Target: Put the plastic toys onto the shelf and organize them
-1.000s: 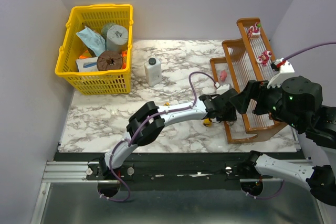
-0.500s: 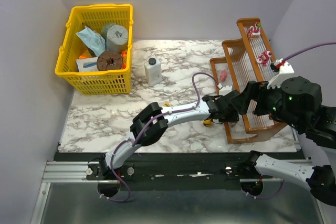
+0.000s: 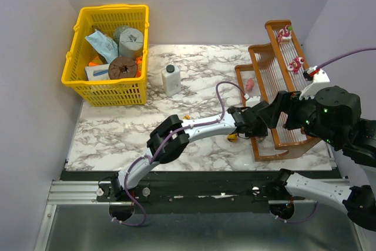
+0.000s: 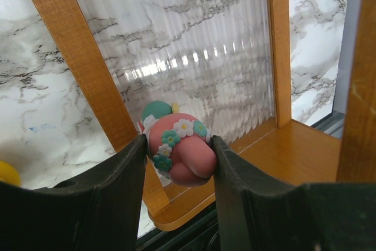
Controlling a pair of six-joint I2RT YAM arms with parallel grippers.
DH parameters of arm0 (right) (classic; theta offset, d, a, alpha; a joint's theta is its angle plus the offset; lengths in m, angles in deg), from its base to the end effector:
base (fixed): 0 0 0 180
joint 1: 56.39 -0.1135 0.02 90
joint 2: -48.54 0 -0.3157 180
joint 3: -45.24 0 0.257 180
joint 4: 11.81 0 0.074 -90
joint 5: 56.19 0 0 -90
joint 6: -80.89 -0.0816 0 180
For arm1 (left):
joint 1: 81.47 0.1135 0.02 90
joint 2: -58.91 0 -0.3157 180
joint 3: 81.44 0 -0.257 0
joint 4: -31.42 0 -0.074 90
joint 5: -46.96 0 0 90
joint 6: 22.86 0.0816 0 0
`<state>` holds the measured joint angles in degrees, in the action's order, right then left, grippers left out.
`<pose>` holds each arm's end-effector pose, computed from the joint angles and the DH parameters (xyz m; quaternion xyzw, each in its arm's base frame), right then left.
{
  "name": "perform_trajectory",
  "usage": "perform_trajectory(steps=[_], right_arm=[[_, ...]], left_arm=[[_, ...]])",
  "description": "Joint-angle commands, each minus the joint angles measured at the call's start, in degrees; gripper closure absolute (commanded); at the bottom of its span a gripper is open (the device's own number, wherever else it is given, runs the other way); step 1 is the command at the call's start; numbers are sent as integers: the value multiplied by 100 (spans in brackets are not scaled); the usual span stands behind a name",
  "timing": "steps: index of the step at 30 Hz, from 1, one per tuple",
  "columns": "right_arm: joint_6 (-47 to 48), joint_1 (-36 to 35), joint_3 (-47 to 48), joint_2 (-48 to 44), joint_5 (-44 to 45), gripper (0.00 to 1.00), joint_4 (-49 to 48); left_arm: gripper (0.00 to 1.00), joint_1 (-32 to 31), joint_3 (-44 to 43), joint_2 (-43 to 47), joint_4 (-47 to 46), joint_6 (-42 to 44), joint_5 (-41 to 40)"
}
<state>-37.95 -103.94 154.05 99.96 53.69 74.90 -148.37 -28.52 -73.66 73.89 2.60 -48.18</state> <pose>0.0833 0.0499 0.5030 -0.0521 0.8530 0.1906 0.4831 0.2395 -0.5429 0.2061 0.0031 0.9326 -0.3094 0.1855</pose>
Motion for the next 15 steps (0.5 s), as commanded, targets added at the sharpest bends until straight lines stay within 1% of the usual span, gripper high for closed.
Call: perform_trajectory(steps=[1, 8, 12, 15], right_arm=[[45, 18, -30, -44, 148, 0, 79], [71, 26, -100, -53, 148, 0, 53], [98, 26, -100, -53, 139, 0, 27], [98, 26, -100, -35, 121, 0, 18]], left_arm=[[59, -96, -112, -41, 65, 28, -171], [50, -105, -129, -58, 100, 90, -171], [43, -113, -147, -49, 109, 107, -171], [39, -113, -173, -58, 109, 134, -180]])
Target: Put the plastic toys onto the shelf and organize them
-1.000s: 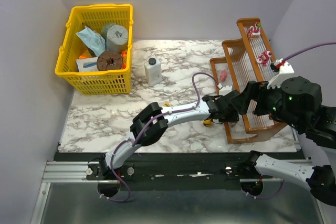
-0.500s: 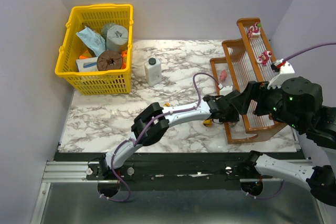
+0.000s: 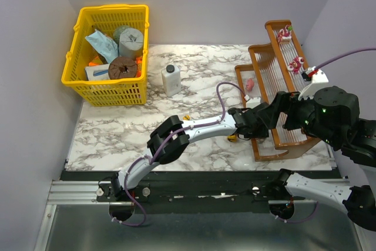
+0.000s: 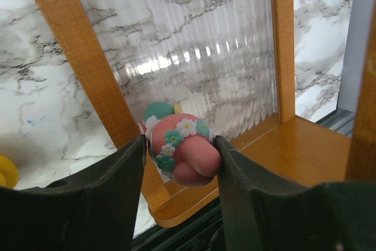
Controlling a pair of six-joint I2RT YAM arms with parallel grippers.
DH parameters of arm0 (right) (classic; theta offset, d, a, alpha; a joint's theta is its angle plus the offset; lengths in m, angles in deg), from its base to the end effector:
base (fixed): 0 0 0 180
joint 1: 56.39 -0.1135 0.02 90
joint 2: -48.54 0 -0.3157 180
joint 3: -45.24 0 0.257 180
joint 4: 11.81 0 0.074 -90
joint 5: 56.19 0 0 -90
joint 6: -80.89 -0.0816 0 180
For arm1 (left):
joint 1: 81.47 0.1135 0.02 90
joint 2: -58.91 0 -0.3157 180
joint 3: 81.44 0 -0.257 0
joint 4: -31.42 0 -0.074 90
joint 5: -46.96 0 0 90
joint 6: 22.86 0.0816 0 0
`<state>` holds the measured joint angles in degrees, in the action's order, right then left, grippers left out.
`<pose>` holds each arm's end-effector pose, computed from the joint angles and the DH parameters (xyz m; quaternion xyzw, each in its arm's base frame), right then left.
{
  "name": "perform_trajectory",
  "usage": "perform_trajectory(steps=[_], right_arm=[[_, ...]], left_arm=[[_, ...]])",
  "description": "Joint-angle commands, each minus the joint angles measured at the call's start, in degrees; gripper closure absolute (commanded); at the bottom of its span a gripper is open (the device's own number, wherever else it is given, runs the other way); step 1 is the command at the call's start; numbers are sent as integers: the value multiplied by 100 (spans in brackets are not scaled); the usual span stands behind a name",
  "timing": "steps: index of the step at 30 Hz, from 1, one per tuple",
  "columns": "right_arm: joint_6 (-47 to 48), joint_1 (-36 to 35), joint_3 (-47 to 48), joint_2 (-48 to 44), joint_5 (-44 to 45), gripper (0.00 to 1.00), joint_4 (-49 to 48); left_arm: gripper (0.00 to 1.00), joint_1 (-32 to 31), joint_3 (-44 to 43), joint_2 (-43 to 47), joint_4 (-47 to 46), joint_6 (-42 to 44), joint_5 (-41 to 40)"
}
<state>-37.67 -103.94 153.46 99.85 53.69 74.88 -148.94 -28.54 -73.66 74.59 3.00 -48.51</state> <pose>0.0838 0.0505 0.5004 -0.0552 0.8547 0.1870 0.4811 0.2340 -0.5438 0.2050 0.0103 0.9346 -0.3035 0.1853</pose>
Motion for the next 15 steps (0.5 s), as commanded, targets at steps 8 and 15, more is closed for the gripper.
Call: perform_trajectory(steps=[8, 15], right_arm=[[113, 26, -85, -16, 95, 0, -24], [122, 18, -102, -7, 95, 0, -33]], left_arm=[[26, -57, -294, -76, 12, 200, -147], [25, -57, -215, 3, 4, 235, -208]])
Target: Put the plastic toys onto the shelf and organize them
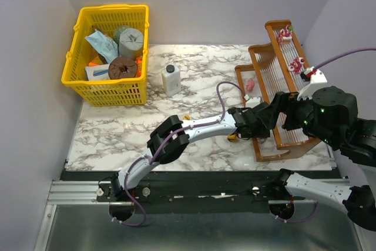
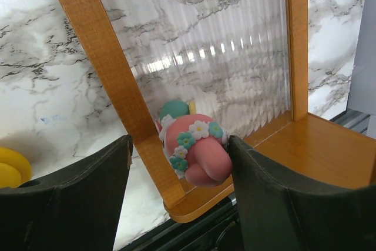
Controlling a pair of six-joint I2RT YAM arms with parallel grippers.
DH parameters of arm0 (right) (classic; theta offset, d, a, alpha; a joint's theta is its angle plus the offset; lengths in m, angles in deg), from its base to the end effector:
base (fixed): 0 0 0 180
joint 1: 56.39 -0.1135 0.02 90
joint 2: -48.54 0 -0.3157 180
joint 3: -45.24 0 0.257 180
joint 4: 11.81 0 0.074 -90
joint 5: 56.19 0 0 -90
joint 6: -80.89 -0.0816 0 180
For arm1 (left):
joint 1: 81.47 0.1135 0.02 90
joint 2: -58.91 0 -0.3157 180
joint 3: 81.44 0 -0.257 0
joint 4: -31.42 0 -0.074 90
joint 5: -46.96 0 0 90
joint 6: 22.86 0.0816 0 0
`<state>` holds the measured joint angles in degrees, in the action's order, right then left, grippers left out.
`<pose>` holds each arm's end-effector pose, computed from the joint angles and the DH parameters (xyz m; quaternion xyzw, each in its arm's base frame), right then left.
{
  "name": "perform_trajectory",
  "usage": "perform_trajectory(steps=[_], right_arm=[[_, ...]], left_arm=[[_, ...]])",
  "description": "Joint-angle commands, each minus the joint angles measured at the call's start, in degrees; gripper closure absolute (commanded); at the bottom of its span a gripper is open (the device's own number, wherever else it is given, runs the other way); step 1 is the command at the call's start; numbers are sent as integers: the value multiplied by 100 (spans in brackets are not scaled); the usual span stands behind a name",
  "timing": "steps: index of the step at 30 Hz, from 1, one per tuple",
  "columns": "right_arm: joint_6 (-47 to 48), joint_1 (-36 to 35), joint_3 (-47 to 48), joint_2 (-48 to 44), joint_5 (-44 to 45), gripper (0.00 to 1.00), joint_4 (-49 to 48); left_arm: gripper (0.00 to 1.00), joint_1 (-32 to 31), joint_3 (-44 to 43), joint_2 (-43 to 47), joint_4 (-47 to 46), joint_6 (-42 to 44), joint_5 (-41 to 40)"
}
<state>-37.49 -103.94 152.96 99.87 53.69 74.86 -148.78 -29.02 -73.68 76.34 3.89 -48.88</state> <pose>0.0847 0.0515 0.4980 -0.0575 0.8566 0.1837 0.4787 0.2351 -0.5407 0.2047 0.0158 0.9383 -0.2908 0.1866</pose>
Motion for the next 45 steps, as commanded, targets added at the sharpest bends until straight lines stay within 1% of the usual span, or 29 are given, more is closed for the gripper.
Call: perform_trajectory(steps=[1, 9, 19, 24, 28, 36, 45], right_arm=[[105, 26, -52, 0, 95, 0, -48], [105, 26, -114, 26, 16, 0, -83], [87, 26, -105, 26, 16, 0, -57], [78, 18, -105, 35, 16, 0, -48], [61, 26, -114, 35, 16, 0, -57], [34, 18, -166, 44, 16, 0, -92], [-45, 18, -210, 26, -107, 0, -197]], left_arm=[[25, -72, -150, 49, -197, 163, -180], [24, -72, 307, 322, -760, 242, -206], [24, -72, 887, 620, -1822, 286, -119], [24, -63, 1124, 744, -2025, 313, -136], [24, -63, 1423, 919, -2403, 304, -118], [24, -63, 1845, 1209, -2553, 365, -180], [25, -63, 2328, 1631, -2448, 435, -338]])
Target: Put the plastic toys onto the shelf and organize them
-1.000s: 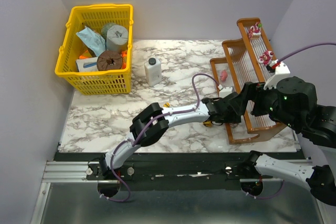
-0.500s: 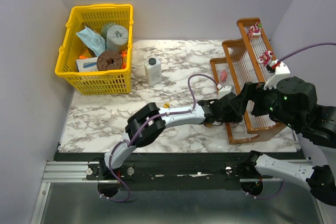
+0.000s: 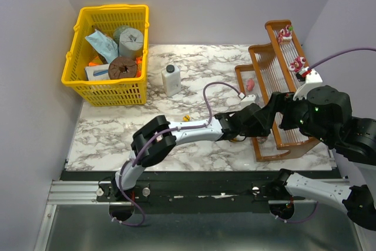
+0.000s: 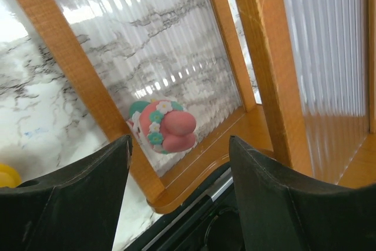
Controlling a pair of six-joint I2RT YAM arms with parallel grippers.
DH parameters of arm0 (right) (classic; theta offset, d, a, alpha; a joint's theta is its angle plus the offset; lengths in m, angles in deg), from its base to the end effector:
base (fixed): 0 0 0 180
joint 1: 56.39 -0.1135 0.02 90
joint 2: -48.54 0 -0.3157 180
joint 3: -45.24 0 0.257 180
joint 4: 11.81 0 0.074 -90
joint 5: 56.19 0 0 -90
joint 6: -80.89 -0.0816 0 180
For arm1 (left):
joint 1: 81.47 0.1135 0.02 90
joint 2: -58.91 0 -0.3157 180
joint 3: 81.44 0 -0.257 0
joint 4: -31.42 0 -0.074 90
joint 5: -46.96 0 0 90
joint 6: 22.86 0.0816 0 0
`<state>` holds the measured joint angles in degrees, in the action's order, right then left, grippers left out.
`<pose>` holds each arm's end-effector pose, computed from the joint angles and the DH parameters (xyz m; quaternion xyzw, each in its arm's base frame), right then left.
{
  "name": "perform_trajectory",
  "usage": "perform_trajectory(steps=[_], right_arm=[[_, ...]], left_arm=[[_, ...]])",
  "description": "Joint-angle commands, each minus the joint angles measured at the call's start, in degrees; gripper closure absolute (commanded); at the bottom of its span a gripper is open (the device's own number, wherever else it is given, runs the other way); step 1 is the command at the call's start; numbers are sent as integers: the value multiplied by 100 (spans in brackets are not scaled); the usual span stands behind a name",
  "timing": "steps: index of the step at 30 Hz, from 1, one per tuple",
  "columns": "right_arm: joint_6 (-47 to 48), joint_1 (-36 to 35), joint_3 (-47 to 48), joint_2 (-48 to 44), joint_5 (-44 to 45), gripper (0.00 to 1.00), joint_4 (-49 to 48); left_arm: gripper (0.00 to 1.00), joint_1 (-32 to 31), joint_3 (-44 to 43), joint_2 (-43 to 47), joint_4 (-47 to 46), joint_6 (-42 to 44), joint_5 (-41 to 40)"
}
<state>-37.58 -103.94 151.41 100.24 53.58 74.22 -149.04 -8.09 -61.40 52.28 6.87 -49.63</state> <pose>0.0893 0.0568 0.4915 -0.0599 0.8618 0.1781 0.4712 0.2211 -0.5111 0.2375 0.0296 0.8835 -0.3950 0.2500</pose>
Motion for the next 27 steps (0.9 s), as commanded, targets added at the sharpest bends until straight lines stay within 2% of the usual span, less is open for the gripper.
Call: perform_trajectory(steps=[1, 9, 15, 20, 22, 27], right_arm=[[-62, 26, -64, -20, -79, 0, -125], [-98, 18, -64, -29, -26, 0, -152], [-185, 18, -169, -55, -34, 0, -283], [-352, 18, -450, -99, -175, 0, -556], [-396, 26, -494, -73, -228, 0, -617], [-449, 26, -565, 6, -272, 0, -653]], left_arm=[[25, -37, 287, 516, -50, 156, -360], [25, -37, 683, 1150, 108, 428, -773], [20, 24, 1130, 1730, 977, 34, -1221], [17, 376, 2070, 2415, 1093, -783, -1275], [17, 612, 2449, 2599, 1049, -907, -1248], [17, 965, 2757, 2653, 988, -917, -1099]])
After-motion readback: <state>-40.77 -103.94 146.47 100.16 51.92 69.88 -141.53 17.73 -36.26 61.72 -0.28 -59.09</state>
